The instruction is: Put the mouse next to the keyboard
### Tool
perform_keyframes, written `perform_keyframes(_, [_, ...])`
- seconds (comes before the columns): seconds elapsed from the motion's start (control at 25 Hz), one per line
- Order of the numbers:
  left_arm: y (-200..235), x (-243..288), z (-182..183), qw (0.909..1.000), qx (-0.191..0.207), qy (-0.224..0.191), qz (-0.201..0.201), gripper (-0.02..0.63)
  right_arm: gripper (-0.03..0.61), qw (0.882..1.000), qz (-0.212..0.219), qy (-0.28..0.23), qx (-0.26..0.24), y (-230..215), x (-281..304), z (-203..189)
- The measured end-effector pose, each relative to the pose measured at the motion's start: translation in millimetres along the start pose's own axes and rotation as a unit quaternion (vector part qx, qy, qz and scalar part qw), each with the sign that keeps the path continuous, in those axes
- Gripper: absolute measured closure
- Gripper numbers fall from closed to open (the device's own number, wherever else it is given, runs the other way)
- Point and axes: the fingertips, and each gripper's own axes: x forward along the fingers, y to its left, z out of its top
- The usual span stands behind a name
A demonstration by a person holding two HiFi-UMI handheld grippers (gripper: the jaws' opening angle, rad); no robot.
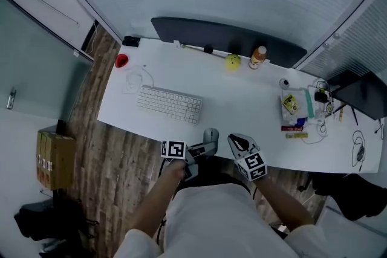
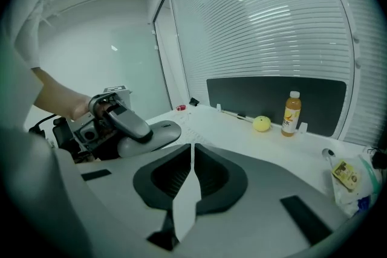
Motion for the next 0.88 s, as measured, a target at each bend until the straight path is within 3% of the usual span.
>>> perform_keyframes(0.56, [61, 15, 24, 0.9971, -0.070, 0.015, 0.026, 0.469, 0.540, 0.998, -0.014, 0.046, 0.033, -16, 31, -21])
perform_keyframes(0.88, [102, 23, 46, 0.9923, -0.103, 0.026, 0.063, 0.469, 0.540, 0.996, -0.030, 0.066, 0.049, -22, 54, -23])
